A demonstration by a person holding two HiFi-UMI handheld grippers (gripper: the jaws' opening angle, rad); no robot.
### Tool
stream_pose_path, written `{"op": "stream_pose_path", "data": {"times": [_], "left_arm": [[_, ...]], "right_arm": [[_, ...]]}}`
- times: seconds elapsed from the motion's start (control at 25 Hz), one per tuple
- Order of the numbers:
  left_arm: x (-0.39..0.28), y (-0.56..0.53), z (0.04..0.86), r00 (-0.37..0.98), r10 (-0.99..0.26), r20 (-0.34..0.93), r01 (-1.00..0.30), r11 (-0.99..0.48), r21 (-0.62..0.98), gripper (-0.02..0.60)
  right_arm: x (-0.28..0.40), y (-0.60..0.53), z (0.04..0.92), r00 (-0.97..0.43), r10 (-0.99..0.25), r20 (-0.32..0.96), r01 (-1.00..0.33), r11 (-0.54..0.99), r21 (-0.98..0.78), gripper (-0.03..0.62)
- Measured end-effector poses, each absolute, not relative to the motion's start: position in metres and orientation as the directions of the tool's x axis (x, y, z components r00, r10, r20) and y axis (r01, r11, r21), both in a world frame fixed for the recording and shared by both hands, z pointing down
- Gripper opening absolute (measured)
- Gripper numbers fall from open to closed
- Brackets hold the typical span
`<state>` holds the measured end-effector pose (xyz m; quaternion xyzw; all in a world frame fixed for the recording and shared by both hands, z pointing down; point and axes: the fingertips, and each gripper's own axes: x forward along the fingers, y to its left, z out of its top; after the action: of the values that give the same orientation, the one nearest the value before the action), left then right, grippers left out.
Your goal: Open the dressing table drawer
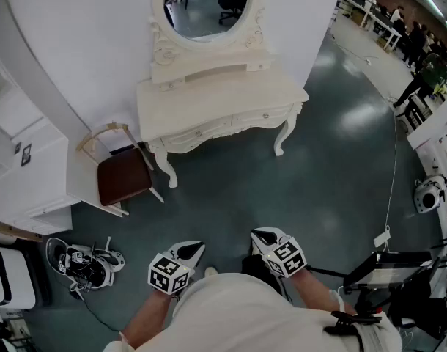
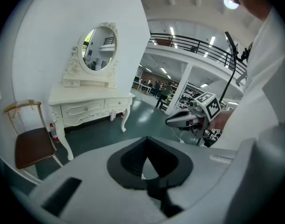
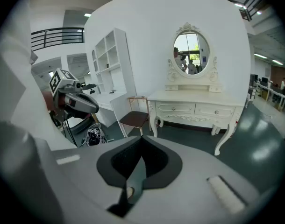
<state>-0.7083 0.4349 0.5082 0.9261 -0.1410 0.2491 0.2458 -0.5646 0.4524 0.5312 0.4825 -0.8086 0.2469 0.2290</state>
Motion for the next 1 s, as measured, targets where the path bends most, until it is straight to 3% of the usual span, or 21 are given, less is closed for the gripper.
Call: {"op": "stream_pose_path", "data": {"times": [0.16,0.36,0.64,0.76,0.84,1.0], "left_arm": [[-0.716,0.43,0.513,0.836,-0.098,0.539,-0.339,-0.865,0.369,0.002],[-0.68,0.433,0.512,0.856,-0.04,0.516,-0.271,-0.885,0.38,0.002],[-0.581,0.426,0.497,0.862,0.04,0.506,-0.144,-0.937,0.319,0.002],[-0.531,0.412,0.494,0.856,0.043,0.515,-0.129,-0.948,0.292,0.002],[-0.497,0.402,0.493,0.853,0.041,0.521,-0.127,-0.951,0.283,0.002],[-0.423,0.385,0.491,0.852,0.043,0.521,-0.118,-0.955,0.271,0.002]], "right_arm": [[-0.578,0.463,0.531,-0.401,-0.681,0.612,-0.91,0.375,-0.179,-0.003],[-0.548,0.474,0.527,-0.335,-0.712,0.618,-0.94,0.302,-0.161,-0.003],[-0.465,0.47,0.523,-0.264,-0.773,0.578,-0.964,0.19,-0.185,-0.002],[-0.417,0.46,0.522,-0.242,-0.793,0.559,-0.969,0.169,-0.18,0.004],[-0.384,0.452,0.521,-0.232,-0.803,0.549,-0.971,0.162,-0.175,0.041],[-0.315,0.44,0.521,-0.212,-0.812,0.544,-0.975,0.139,-0.172,0.04]]}}
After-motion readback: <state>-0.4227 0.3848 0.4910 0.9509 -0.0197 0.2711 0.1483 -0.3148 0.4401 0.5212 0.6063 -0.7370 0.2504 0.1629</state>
